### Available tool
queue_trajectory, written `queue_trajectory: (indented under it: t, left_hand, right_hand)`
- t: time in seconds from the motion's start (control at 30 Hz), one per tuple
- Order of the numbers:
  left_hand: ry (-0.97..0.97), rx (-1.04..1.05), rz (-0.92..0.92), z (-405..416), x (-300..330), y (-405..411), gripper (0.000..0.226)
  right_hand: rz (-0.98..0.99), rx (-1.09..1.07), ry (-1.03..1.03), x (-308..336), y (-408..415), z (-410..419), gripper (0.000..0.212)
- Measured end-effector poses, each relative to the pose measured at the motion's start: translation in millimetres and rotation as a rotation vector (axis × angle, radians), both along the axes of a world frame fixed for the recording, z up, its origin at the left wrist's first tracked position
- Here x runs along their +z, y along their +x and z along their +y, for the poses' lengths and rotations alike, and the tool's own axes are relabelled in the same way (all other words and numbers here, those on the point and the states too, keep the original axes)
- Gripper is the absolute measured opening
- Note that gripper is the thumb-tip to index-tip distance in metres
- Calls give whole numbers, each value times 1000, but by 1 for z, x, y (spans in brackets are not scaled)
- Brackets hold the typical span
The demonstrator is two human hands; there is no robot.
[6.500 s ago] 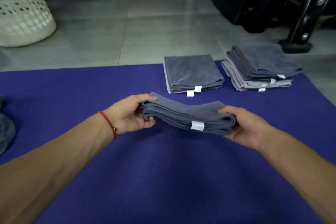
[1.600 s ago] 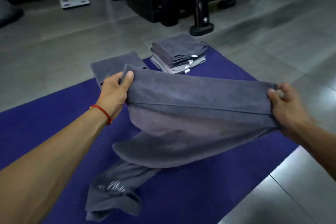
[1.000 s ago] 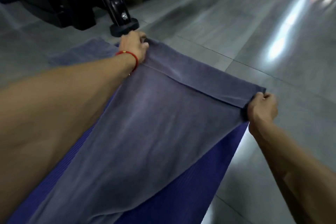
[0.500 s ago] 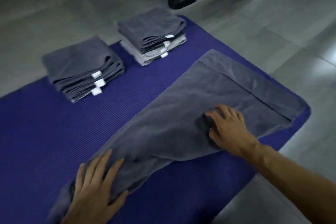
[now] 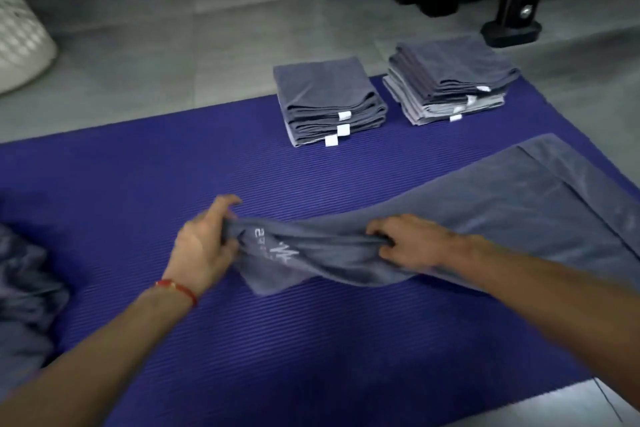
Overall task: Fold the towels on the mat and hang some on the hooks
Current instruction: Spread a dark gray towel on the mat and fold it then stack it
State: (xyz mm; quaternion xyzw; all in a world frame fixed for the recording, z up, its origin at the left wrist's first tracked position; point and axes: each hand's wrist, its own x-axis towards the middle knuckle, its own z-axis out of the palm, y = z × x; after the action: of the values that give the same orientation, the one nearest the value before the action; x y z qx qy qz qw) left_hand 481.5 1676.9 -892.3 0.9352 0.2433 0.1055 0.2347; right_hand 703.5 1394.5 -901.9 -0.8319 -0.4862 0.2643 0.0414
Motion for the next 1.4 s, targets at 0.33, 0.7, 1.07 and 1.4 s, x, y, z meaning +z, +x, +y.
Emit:
queue_trajectory:
  t: [0.33,0.7,1.07,1.4]
  left_hand:
    - [-32,430,187,-23,-45,-27,52]
    - [-883,368,-367,-9,1,18,19]
    - [-674,373,117,-66,-63,-4,20]
    - [-508,234,177,-50,-63,17,32]
  right_hand:
    - [-87,-12,-72,-16,-7,-27,28]
    - [-66,47,78,-10,-25,26,40]
    - [-14,13,145,-10,-31,-10,32]
    - [-40,-109,206,-25,2,105,31]
